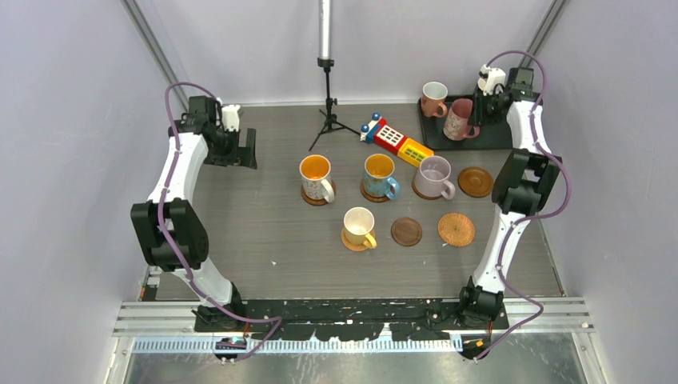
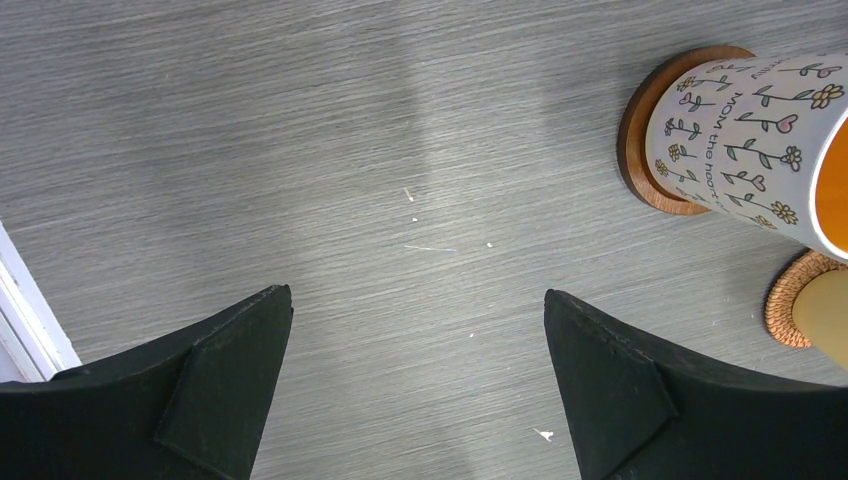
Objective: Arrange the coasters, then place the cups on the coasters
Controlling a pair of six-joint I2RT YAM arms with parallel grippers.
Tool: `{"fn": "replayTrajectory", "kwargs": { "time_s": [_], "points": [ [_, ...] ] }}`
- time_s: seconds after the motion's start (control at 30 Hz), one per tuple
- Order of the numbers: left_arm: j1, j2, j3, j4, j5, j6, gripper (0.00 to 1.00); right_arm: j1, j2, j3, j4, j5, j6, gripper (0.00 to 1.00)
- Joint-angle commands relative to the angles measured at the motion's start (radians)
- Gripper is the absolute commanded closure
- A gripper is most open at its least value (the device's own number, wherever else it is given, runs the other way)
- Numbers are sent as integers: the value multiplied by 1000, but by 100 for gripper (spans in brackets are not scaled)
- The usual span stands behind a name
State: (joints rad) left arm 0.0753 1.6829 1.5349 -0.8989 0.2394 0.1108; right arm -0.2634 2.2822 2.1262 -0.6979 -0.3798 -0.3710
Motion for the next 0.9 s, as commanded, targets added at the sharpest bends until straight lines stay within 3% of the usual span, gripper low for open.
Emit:
{"fn": "replayTrajectory", "kwargs": {
  "time_s": [0.0, 0.27, 0.47, 0.67, 0.87],
  "points": [
    [7, -28, 2, 3, 17, -11, 0, 4, 15, 72, -66, 42, -41, 58],
    [6, -24, 9, 4, 14, -11, 0, 26, 38, 88, -115, 93, -90, 53],
    [6, -7, 46, -4, 11, -11, 0, 31, 97, 160, -104, 147, -60, 55],
    [6, -10, 46, -9, 7, 0, 0, 35, 93, 163, -67, 125, -42, 69],
    [7, -13, 38, -10, 10, 10, 0, 36, 10, 73, 14, 94, -55, 90]
  ]
}}
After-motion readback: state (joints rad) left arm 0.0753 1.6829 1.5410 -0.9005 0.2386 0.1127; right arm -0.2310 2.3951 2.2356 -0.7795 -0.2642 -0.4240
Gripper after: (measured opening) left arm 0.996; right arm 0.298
